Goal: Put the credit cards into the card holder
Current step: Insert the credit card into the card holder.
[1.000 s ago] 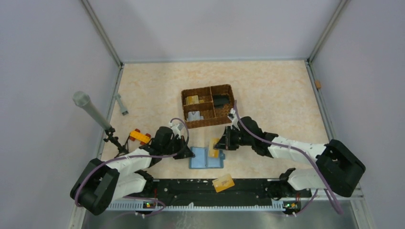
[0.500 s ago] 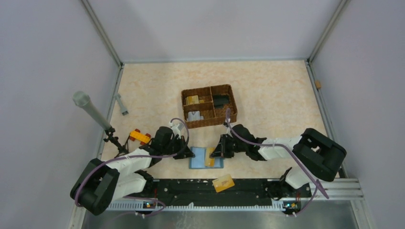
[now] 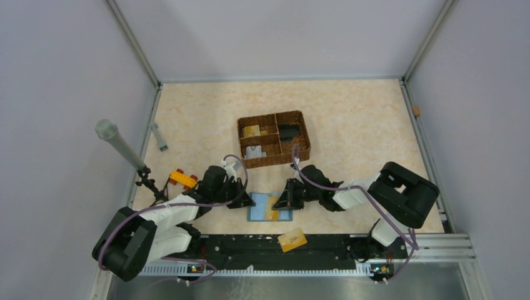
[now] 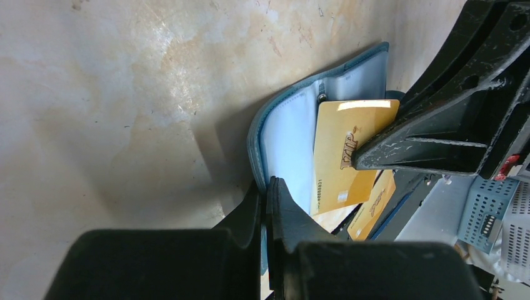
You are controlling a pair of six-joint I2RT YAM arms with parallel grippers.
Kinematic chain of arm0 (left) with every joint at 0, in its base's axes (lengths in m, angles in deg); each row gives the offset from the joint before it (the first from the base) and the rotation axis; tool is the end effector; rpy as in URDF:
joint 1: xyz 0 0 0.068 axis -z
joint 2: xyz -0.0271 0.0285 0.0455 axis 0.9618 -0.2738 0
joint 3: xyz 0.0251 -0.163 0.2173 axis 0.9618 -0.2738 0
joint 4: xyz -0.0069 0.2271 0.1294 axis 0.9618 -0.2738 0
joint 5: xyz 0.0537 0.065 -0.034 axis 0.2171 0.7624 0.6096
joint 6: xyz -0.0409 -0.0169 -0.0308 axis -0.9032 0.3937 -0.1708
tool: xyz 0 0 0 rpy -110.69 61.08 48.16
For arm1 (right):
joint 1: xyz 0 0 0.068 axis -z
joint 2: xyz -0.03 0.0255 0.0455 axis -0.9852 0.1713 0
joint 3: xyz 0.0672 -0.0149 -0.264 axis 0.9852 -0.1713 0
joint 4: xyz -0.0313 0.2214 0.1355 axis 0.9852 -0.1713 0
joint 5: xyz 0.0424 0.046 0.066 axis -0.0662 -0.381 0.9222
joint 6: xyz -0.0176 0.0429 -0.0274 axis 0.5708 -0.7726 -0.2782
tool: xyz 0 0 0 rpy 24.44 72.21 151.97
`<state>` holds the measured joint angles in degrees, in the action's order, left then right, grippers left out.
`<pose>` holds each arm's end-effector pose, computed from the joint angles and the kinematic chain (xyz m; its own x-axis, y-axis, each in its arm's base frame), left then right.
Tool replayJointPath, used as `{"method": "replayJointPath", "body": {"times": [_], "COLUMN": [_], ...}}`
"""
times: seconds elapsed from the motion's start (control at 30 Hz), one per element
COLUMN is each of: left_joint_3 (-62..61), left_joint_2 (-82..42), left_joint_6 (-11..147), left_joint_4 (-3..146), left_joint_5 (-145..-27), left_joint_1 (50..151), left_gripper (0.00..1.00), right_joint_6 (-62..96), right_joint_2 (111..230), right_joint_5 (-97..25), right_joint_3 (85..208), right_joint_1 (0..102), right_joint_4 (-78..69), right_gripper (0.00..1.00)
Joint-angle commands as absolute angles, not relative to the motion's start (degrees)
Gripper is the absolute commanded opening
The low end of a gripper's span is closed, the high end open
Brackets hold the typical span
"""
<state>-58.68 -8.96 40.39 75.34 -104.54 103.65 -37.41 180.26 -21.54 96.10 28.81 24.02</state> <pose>0.1511 -0.1041 0.1260 -0.9280 -0.1147 -0.3544 0.1785 0.6981 -0.6934 0.1555 0.2160 0.1148 -0.9813 0.0701 -0.1793 -0.1062 0.5795 0.8080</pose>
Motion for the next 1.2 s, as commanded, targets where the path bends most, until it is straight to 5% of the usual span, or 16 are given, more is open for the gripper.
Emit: {"method": "replayJointPath", "body": {"times": [0.0, 0.47, 1.17], "left_joint_3": [-59.4, -60.8, -65.6], "left_joint_2": [-10.1, -11.7, -12.5], "left_joint_6": [42.2, 40.6, 32.1], "left_joint_4": [74.5, 78.8, 88.4], "left_joint_5": [-104.1, -107.6, -108.9], "left_joint_1": [104.2, 104.6, 104.7], "left_gripper": [0.01, 0.24, 0.21], "right_joint_6": [-37.6, -36.9, -39.7], "right_joint_2": [183.1, 189.8, 192.3], "right_joint_5": [-21.0, -21.6, -29.5], "right_joint_3": [96.0, 100.1, 101.5], "right_joint_1": [27.9, 27.8, 24.0], "right_joint_4": [25.0, 24.7, 28.7], "right_gripper": [0.00, 0.00, 0.00]}}
